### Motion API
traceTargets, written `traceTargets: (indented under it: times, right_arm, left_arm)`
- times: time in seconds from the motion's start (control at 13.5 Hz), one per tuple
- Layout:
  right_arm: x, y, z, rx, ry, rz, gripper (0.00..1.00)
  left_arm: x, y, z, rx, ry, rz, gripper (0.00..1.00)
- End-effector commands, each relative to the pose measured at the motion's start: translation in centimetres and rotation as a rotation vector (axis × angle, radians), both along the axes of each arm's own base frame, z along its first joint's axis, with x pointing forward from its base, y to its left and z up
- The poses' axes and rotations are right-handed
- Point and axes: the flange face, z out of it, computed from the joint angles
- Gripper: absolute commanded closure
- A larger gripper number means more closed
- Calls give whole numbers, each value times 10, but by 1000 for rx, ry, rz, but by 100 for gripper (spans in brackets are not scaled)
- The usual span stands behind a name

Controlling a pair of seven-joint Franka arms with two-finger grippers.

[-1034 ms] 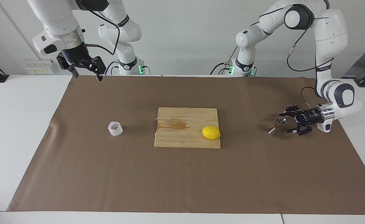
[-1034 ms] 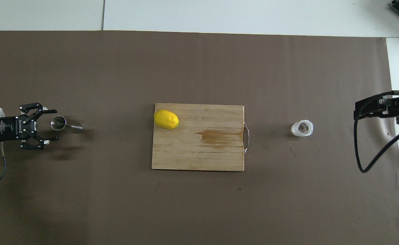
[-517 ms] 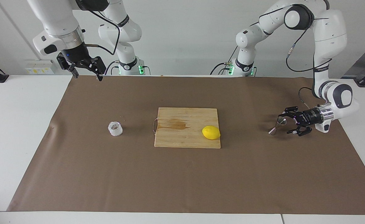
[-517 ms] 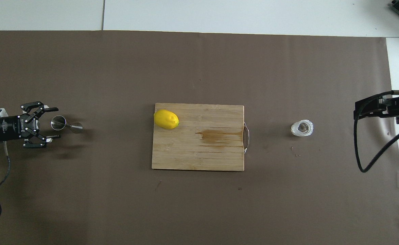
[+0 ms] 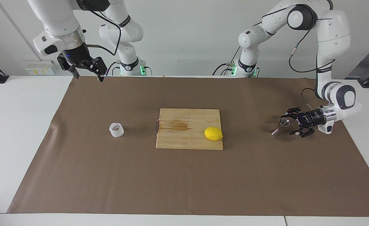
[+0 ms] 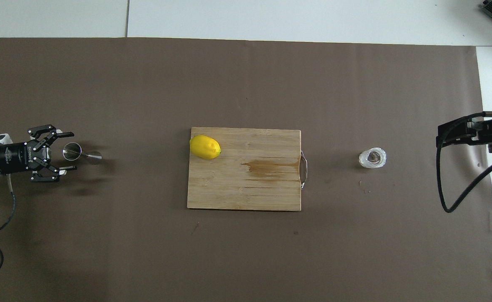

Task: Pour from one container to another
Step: 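Close the left gripper around the small metal cup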

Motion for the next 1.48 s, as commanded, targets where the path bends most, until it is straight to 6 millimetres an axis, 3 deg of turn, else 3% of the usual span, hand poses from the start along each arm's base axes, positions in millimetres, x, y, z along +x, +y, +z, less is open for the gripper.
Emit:
traceTargets:
  times: [0.0,0.22,1.03,1.4]
  right_arm:
    - [-7,-4,1,30,2,21,0]
    - [-7,-4,1,30,2,21,0]
    - [-6,-5,-1,30,5,18,0]
    - [-6,-5,-1,30,6,20,0]
  left_arm:
    - [-1,-5,-4,-10,5,15,0]
    - [-3,-4,-11,-19,14,16,0]
    - [-4,-10,-8,-41,-56,-22,0]
    - [-4,-10,-8,-47,-56,-25,17]
